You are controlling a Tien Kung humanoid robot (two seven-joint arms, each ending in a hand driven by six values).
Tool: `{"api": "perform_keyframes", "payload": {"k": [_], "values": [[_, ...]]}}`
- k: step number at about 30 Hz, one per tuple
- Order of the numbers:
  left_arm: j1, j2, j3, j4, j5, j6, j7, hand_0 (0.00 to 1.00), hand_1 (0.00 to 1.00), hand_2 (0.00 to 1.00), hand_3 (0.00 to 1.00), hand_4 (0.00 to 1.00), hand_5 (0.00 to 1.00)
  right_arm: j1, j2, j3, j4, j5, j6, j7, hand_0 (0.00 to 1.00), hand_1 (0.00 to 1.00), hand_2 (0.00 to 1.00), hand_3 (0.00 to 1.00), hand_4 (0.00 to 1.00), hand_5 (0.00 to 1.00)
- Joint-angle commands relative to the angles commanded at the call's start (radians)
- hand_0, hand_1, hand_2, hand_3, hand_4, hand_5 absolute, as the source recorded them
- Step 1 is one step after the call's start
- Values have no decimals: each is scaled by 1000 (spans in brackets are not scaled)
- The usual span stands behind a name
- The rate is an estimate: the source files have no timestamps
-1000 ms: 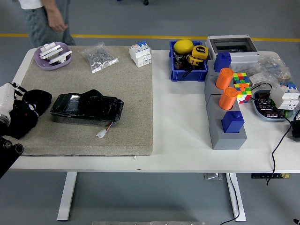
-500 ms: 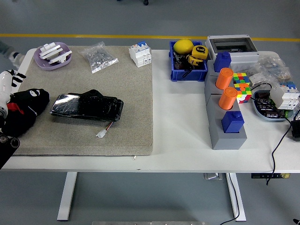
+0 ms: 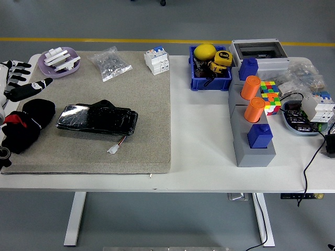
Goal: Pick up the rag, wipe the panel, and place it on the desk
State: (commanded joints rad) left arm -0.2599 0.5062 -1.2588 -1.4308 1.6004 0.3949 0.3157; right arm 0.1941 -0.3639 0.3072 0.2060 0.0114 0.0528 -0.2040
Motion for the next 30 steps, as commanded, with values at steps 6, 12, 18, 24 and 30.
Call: {"api": "perform_keyframes", "payload": {"k": [6,12,18,24,30], "values": [[23,14,-33,-56,-20,5,-14,439,590,649,679,998,461,-2,2,10,0,-17,0,-6,709,551,646,639,998,568],[54,19,-64,-107,-33,8,-23,438,589,648,681,998,462,0,0,20,0,-32,-1,-12,709,551,646,639,998,567],[77,24,-80,-147,-48,10,-29,437,585,645,676,998,463,2,2,15,0,-38,0,-10,709,550,645,639,998,567],[88,27,-80,-164,-48,9,-26,436,581,644,676,998,462,-1,4,7,0,-38,2,-7,711,551,645,638,998,567],[97,34,-83,-182,-42,10,-23,433,584,641,676,998,464,-1,7,9,0,-44,2,-8,710,551,645,638,998,567]]}}
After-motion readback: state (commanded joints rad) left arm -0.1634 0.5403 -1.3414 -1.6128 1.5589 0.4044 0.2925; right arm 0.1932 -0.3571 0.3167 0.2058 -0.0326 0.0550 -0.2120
